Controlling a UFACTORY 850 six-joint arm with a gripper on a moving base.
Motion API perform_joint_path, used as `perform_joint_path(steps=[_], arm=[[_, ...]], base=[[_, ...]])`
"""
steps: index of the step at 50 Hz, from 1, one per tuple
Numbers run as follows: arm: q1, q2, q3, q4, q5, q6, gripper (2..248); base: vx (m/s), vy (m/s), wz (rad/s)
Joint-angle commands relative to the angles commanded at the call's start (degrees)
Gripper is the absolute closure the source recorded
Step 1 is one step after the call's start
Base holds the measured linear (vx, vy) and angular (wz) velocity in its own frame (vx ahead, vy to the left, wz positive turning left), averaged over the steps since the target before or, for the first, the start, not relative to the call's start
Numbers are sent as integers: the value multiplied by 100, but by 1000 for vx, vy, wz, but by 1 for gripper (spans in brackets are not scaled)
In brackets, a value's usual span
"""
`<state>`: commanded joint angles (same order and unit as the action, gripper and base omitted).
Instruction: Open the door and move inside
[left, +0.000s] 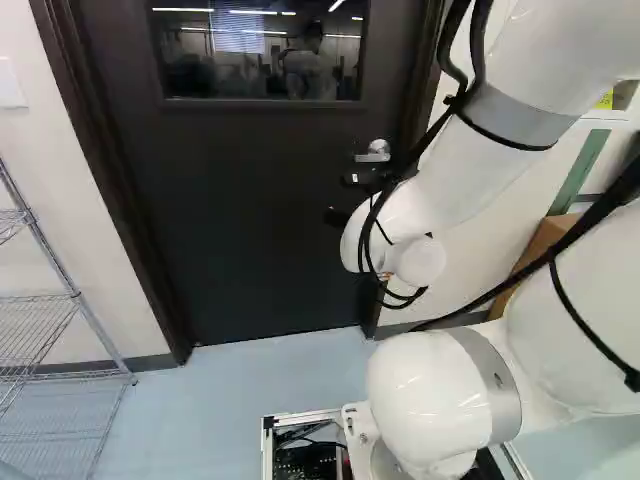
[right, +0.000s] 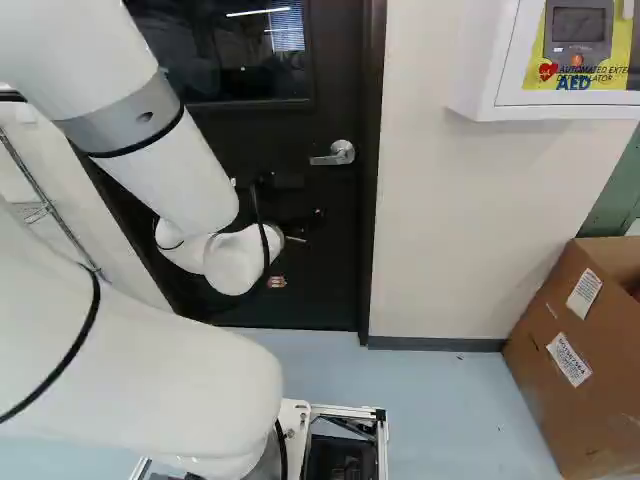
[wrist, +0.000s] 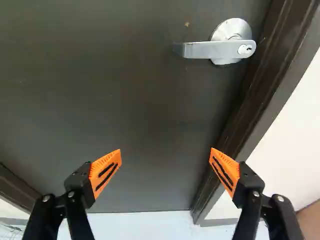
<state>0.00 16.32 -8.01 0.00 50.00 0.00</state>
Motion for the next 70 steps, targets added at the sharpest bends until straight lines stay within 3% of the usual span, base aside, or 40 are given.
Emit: perform_joint_path(steps=[70], arm=[[0, 185, -813, 0, 0, 0, 3]], base=[[0, 0, 0]])
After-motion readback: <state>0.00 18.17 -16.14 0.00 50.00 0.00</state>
